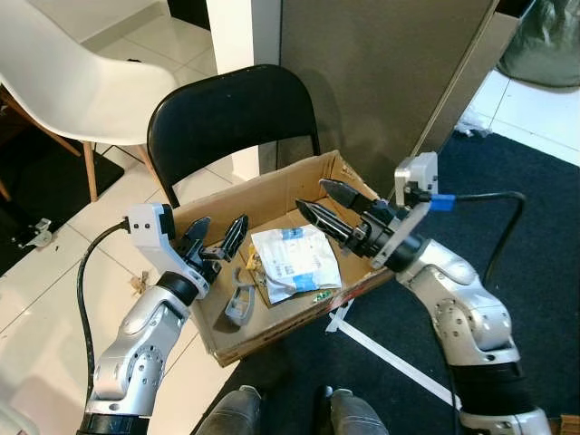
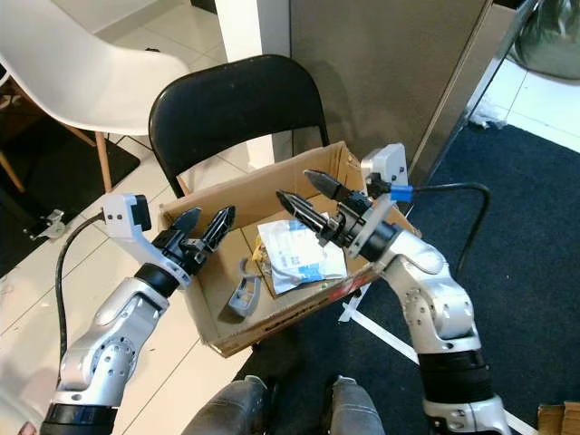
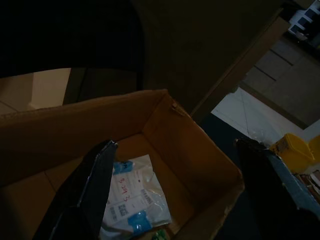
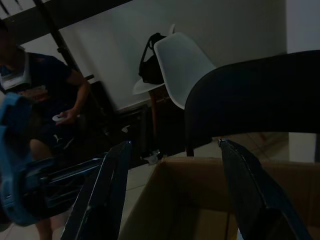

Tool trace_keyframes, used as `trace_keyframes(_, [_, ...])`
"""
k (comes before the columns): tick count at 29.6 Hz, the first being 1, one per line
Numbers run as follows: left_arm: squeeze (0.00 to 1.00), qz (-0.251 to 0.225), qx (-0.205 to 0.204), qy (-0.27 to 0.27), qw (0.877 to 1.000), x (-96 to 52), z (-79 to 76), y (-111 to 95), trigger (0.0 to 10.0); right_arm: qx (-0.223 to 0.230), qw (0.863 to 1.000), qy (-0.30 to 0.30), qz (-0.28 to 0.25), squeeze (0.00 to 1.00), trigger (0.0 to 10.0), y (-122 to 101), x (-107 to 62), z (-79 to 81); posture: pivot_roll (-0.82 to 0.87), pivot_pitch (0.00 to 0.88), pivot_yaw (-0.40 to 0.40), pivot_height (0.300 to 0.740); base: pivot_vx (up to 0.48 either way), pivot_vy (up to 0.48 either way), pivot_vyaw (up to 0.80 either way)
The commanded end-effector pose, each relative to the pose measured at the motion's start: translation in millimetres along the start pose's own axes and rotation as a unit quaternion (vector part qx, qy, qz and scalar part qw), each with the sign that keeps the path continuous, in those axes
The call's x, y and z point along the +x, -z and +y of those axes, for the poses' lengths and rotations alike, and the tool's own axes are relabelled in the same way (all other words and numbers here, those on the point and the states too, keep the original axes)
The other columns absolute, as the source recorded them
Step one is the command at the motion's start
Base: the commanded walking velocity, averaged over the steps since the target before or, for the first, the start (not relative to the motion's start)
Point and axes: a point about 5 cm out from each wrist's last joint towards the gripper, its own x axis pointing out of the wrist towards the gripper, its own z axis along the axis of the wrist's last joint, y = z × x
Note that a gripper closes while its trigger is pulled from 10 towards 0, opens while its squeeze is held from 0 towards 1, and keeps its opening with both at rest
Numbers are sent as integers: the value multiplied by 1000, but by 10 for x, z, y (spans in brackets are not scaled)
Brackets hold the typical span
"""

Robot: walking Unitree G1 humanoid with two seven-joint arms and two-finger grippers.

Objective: Picking trash to rubbish bin

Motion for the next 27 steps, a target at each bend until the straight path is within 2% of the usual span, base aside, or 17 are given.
trace_keyframes(1, [0, 7, 1, -8, 1000, -12, 26, 64, 10000, -2, 1000, 14, -1, 0, 10000, 19, -34, -28, 29, 168, -2, 740, -311, 0, 0])
trace_keyframes(27, [0, 9, 10, 6, 1000, 31, 42, 115, 10000, 2, 1000, 19, 0, 0, 10000, 69, -22, -18, 26, 150, -7, 740, -328, 0, 0])
